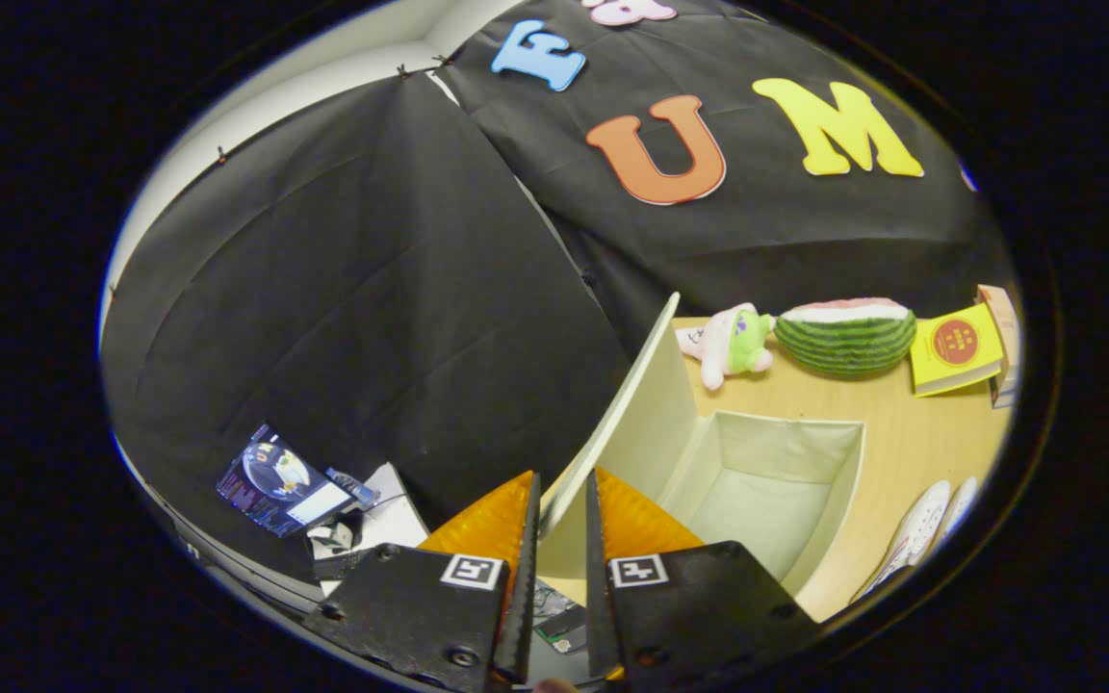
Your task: Open the storage box then place both shoes into the box .Put the left shoe in first, then the right shoe, with the right side of both shoes facing outward in a uniform manner.
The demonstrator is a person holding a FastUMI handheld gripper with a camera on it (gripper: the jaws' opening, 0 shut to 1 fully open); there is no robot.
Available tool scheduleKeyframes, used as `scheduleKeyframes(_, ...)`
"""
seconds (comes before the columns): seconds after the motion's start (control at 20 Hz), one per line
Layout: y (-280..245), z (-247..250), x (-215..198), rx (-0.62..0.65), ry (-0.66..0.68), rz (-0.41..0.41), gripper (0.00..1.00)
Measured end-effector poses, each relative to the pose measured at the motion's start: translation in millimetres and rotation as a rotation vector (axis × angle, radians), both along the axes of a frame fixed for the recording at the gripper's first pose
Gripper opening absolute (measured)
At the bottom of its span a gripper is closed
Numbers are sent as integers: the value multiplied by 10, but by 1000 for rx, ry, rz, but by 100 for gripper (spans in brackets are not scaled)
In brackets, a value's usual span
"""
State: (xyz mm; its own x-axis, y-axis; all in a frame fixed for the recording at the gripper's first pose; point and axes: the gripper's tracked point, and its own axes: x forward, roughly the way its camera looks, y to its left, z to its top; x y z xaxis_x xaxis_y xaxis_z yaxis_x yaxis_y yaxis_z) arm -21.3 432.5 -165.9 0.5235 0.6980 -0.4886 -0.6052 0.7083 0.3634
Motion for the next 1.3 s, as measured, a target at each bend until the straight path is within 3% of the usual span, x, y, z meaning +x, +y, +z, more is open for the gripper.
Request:
scheduleKeyframes(0.1, 52, -4, 13, -13, -25, 1, 52)
scheduleKeyframes(0.25, 2, 41, 18, -28, -58, -21, 75)
scheduleKeyframes(0.4, -213, 163, 101, -57, -139, -81, 79)
scheduleKeyframes(0.6, -701, 275, 136, -121, -225, -185, 96)
scheduleKeyframes(0.9, -1788, 413, 276, -187, -215, -346, 97)
scheduleKeyframes(1.3, -3444, -14, 537, -254, -4, -503, 97)
